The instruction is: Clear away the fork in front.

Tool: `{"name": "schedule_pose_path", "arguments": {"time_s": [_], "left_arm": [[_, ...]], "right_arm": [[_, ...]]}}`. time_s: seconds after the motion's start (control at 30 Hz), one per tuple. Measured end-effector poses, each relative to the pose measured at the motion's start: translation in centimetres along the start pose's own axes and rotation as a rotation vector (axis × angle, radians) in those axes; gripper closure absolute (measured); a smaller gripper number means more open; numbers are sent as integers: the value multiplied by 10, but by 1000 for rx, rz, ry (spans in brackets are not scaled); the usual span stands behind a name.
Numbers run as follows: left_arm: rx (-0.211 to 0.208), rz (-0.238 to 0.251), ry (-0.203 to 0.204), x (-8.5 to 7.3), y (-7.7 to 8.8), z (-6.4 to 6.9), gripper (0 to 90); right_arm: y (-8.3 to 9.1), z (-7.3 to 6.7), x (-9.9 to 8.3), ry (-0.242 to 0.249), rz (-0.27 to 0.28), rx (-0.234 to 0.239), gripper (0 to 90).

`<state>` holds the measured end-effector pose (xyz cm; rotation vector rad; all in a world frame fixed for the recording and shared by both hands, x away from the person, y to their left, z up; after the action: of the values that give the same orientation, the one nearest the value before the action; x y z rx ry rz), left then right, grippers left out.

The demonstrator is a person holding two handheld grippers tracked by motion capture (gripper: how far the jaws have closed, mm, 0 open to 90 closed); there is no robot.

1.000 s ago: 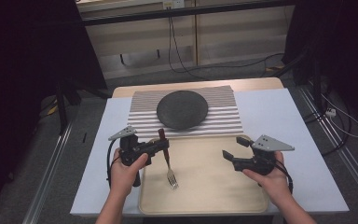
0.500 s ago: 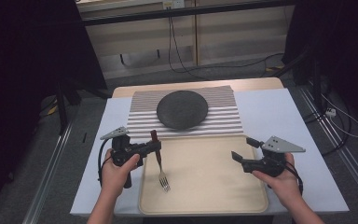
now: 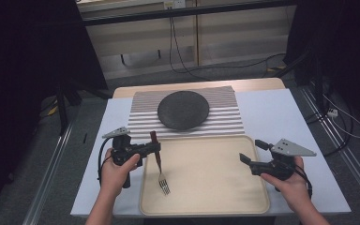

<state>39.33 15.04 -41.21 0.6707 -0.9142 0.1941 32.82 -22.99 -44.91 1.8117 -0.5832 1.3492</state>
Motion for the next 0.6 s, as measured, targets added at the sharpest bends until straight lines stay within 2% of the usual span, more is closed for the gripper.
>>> {"name": "schedule_pose_path", "arguments": {"time_s": [0.23, 0.6], "left_arm": [[33, -22, 1, -18, -14, -14, 746], [39, -21, 2, -29, -16, -21, 721]], "right_arm": [[2, 2, -3, -16, 9, -1, 190], [5, 5, -3, -27, 20, -7, 190]]}}
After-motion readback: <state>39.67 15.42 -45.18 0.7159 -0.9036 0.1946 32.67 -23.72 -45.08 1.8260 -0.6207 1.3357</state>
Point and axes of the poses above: each handheld gripper's, and its own axes: y roughly backward along the jaws, x roughly out of its top, z roughly to its right, the point moved 5 cm from there along -y, roughly forward along the jaws, and after that the axes turned 3 degrees about x, right-handed, at the moved point
